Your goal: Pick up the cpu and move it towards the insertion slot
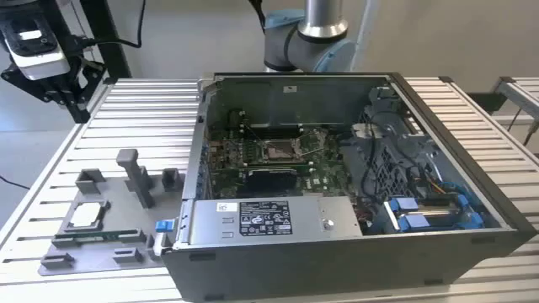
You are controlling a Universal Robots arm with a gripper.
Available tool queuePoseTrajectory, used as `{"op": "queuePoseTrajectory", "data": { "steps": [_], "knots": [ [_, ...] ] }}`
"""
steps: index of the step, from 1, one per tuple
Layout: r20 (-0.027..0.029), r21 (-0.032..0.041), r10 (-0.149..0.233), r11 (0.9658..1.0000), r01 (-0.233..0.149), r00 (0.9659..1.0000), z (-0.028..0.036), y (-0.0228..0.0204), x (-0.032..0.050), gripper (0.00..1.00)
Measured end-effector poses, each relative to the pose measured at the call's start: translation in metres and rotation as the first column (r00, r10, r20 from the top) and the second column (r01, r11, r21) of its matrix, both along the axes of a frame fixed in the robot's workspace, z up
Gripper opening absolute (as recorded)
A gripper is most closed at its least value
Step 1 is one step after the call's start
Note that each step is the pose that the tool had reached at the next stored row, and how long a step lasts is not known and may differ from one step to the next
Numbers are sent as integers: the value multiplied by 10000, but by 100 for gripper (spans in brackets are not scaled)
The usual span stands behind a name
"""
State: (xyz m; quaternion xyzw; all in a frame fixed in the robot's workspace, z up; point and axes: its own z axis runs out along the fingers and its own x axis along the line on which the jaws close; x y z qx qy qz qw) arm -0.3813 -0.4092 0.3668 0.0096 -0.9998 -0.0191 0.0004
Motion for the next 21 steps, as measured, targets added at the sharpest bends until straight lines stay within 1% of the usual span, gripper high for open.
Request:
{"op": "queuePoseTrajectory", "data": {
  "steps": [12,14,15,17,19,21],
  "knots": [
    [0,0,0,10000,0,10000,0,0,0,0],
    [-2,-1,0,10000,0,10000,0,-1,-12,0],
    [-1,0,-2,10000,2,10000,-2,-4,-42,0],
    [0,-1,-1,10000,1,10000,-6,-20,-128,0],
    [0,0,0,10000,0,10000,-12,-52,-217,0],
    [0,0,2,10000,-2,10000,-18,-100,-288,0]
  ]
}}
